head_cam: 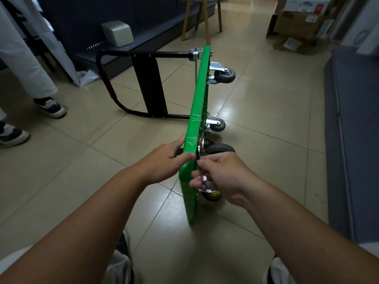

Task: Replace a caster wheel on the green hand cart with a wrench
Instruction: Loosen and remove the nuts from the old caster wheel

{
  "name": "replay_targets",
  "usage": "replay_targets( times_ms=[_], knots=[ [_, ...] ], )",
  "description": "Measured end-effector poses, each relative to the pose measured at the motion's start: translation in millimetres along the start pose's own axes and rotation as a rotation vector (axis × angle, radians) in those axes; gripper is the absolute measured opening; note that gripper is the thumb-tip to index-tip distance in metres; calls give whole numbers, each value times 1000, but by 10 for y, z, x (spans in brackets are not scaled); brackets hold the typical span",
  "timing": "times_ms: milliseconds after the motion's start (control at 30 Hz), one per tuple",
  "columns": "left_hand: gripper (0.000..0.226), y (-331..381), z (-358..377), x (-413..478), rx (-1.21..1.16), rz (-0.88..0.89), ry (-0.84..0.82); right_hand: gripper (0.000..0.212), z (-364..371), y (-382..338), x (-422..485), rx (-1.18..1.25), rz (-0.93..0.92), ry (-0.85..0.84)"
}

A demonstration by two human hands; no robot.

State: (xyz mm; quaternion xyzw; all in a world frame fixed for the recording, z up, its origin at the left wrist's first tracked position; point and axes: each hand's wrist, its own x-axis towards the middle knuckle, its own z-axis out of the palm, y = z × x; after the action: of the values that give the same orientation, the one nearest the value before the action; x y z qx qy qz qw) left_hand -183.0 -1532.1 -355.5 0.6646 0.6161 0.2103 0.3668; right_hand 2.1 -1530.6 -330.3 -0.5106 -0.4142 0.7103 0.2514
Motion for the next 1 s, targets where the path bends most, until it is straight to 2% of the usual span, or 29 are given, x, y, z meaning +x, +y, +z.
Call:
replay_targets(
  times_ms=[133, 300, 433, 600, 667, 767, 867, 1000],
  knots=[
    [93, 17, -8, -8, 6, -12, -15, 33, -45, 233, 74, -118, -27, -5],
    [103, 7, 5, -4, -18, -3, -8, 49, -219, 757, 334, -442, -254, 140],
    [94, -33, 11, 25, -30, 2, 9, 49, -261, 940, 500, -525, -378, 187],
    [90, -29, 7, 36, -13, 1, 26, 52, -433, 981, 286, -616, -349, 126],
    [90, -17, 10, 38, -8, 2, 29, 54, -494, 944, 148, -556, -291, 119],
    [91, 0, 20, 39, -12, 8, 29, 54, -447, 730, -18, -173, -164, 58],
    [90, -8, 21, 30, -8, 11, 28, 44, -323, 392, -112, 134, -41, 8],
    [105, 5, 15, 2, -4, -3, 13, 34, -217, 63, -120, 279, 94, -41]
  ],
)
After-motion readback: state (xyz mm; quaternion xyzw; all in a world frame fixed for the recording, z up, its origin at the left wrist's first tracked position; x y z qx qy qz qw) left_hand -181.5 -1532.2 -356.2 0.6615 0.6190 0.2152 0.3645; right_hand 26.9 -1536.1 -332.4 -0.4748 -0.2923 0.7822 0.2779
